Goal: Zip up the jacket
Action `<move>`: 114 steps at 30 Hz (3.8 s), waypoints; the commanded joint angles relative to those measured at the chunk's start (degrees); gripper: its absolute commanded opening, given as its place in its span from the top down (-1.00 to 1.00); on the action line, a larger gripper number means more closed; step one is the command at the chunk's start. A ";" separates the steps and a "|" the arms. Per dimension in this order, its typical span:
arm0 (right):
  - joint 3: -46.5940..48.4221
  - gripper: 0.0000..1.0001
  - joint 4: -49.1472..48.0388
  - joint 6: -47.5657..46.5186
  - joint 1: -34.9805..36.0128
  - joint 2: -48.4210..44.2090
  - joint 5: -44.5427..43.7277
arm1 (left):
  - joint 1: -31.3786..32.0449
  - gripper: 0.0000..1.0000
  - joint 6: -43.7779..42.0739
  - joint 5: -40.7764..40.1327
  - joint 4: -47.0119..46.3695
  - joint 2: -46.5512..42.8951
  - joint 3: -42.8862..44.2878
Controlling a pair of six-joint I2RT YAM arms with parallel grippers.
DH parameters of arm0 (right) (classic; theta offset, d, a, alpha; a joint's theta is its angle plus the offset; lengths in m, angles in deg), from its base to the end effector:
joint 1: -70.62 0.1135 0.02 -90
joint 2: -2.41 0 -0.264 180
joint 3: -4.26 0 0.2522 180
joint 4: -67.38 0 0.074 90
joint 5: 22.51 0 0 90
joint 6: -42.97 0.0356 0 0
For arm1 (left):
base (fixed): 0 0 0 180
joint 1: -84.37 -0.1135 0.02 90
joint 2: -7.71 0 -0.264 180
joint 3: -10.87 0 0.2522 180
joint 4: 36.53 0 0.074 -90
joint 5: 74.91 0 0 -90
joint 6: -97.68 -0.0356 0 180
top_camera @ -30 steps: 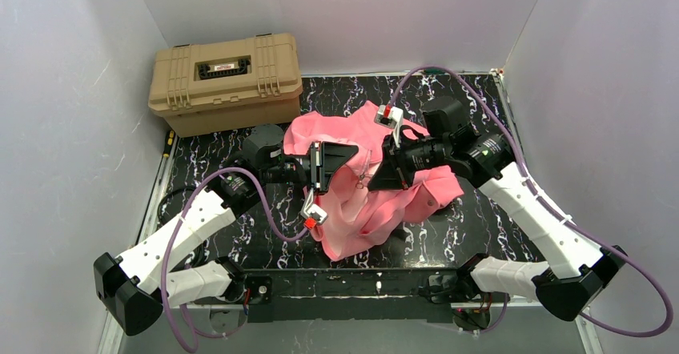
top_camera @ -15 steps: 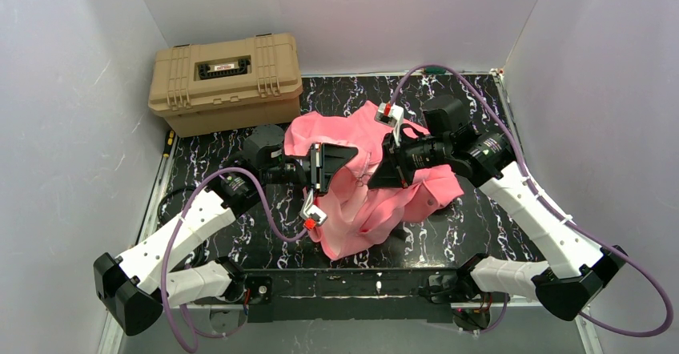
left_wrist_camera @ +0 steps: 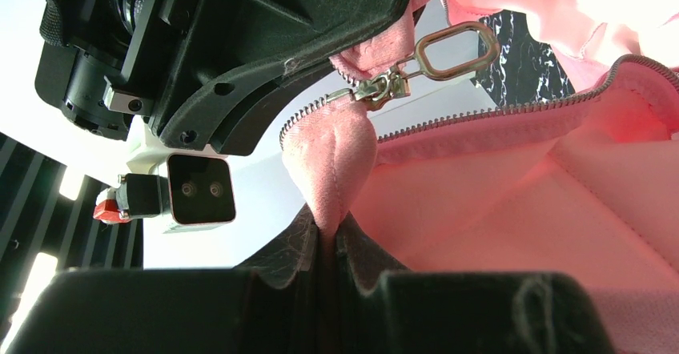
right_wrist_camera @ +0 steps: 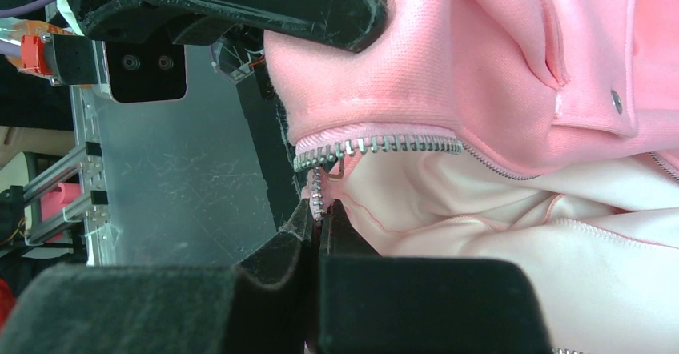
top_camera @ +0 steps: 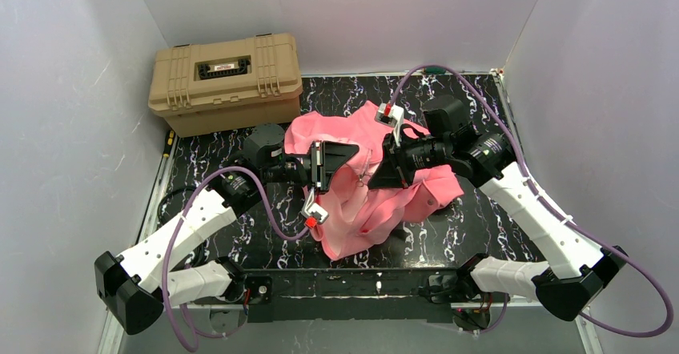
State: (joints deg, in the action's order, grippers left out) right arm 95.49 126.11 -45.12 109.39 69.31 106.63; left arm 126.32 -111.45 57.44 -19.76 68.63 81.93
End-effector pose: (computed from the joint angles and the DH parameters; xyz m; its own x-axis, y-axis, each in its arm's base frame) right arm 0.1653 0.1616 0.4028 -0.4700 -0.3443 -0.8128 -0.8766 0.2902 0.3839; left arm 0.1622 -0.1780 0.3770 0.9081 0.0518 0.4156 -0.4077 -0.1172 0.9055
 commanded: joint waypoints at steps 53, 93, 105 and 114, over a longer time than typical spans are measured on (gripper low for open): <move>0.74 0.97 0.01 -0.33 0.35 -2.03 -0.11 | -0.09 1.00 -6.39 -0.86 -2.05 -1.84 1.51; 1.49 0.97 -1.49 0.50 0.29 -1.24 -1.11 | -0.06 1.00 -14.76 0.37 4.56 -2.86 -0.50; 0.70 0.97 -0.43 0.55 0.30 -2.21 -1.12 | -0.08 1.00 -15.39 -0.91 5.91 -3.24 -1.15; -2.12 0.97 -0.57 0.72 0.34 -2.02 0.78 | -0.07 1.00 -13.17 -2.90 0.80 -0.89 1.05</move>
State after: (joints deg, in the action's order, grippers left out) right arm 93.39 126.66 -45.23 109.39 68.02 105.40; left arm 126.32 -111.69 54.55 -15.81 67.52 81.14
